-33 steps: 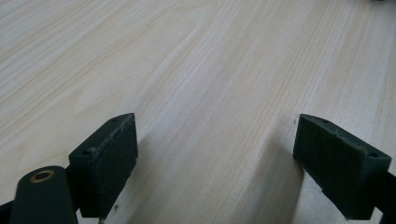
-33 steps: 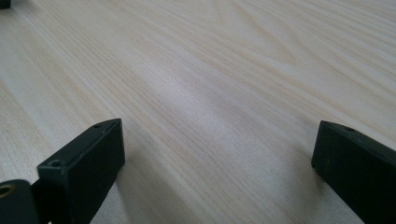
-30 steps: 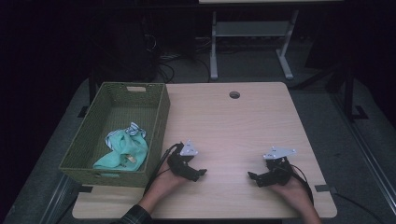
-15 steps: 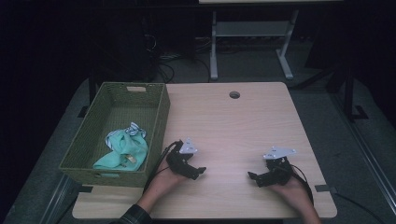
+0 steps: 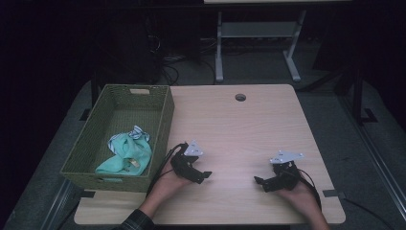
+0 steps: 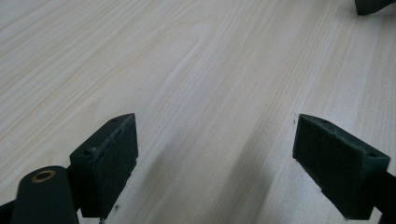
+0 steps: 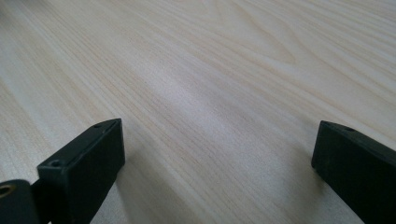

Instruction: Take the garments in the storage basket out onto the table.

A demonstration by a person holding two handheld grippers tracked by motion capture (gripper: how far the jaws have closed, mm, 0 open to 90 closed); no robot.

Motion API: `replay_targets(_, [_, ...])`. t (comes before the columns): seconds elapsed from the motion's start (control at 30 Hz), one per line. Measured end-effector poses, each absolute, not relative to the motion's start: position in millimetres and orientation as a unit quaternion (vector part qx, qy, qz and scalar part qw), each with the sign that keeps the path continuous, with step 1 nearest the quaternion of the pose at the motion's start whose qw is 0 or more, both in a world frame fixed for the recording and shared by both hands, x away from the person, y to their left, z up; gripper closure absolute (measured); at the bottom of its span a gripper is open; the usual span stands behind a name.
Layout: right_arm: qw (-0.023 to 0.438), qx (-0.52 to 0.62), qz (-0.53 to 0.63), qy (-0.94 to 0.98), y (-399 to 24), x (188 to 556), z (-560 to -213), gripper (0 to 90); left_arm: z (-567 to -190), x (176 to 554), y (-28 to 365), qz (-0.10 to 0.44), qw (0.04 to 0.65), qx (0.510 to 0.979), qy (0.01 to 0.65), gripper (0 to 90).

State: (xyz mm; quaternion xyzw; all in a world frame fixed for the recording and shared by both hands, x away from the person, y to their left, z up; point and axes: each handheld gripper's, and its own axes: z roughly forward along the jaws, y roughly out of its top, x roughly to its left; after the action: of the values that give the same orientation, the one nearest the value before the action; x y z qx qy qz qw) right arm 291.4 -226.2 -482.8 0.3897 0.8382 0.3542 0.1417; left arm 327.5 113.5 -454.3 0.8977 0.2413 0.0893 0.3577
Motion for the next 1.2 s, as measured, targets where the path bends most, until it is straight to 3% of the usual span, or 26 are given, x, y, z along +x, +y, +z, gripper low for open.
replay_targets(1.2, [0.142,0.39,0.355,0.838,-226,291,-483,2.3,-428,330,115,0.092,0.363,0.893,0.25,13.6])
